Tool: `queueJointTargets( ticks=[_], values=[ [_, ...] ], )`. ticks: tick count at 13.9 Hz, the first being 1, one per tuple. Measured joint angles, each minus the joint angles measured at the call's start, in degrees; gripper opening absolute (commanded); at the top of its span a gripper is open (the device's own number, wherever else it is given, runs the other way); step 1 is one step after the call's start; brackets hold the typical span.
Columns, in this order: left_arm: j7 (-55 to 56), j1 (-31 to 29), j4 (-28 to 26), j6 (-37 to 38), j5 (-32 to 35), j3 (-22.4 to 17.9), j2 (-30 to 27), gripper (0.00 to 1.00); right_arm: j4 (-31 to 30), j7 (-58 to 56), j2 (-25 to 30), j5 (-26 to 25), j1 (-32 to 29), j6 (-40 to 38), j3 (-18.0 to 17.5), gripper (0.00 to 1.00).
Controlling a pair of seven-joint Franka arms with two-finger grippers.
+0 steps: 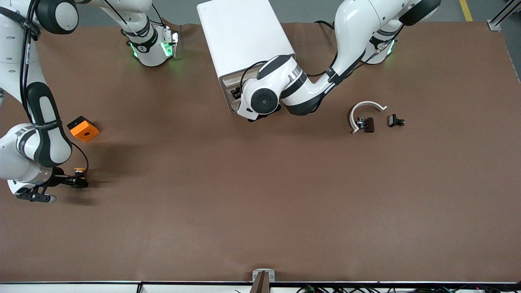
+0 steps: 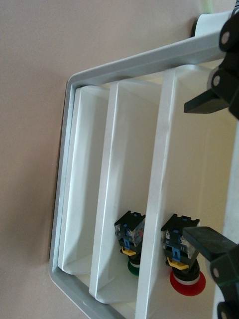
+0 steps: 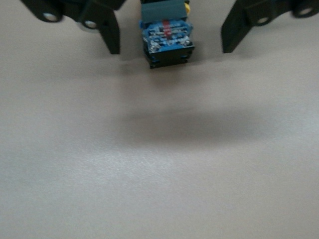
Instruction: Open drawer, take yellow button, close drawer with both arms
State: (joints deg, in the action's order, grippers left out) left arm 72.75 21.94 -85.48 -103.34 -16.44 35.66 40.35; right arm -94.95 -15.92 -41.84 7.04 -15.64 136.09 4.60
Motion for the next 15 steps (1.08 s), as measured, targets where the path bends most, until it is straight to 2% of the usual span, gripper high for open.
queueJointTargets(
  ticks=[3,5,9,12,15],
  values=[
    [0.36,-0.11,0.83,-0.13,0.65,-1.79,0.0,1.0,3.13,0.0,0.25,0.0,0.52,-5.85,-0.41,1.0],
    [0.36,-0.74,2.33,-0.14,3.5,-2.46,-0.01,1.0,6.27,0.0,1.14,0.0,0.86,-11.52,-0.48,1.0],
    [0.41,-3.92,5.67,-0.18,8.54,-2.64,-1.3,1.0,8.82,1.51,6.17,0.01,2.87,-21.27,-0.54,1.0],
    [0.13,-9.03,6.7,0.4,11.37,-2.65,-5.4,1.0,9.27,5.1,11.95,-1.44,5.87,-28.57,-0.47,1.0],
    [-4.65,-14.71,6.89,5.69,11.84,-2.7,-10.9,1.0,11.92,7.76,17.43,-2.82,7.68,-36.82,-0.51,1.0]
  ],
)
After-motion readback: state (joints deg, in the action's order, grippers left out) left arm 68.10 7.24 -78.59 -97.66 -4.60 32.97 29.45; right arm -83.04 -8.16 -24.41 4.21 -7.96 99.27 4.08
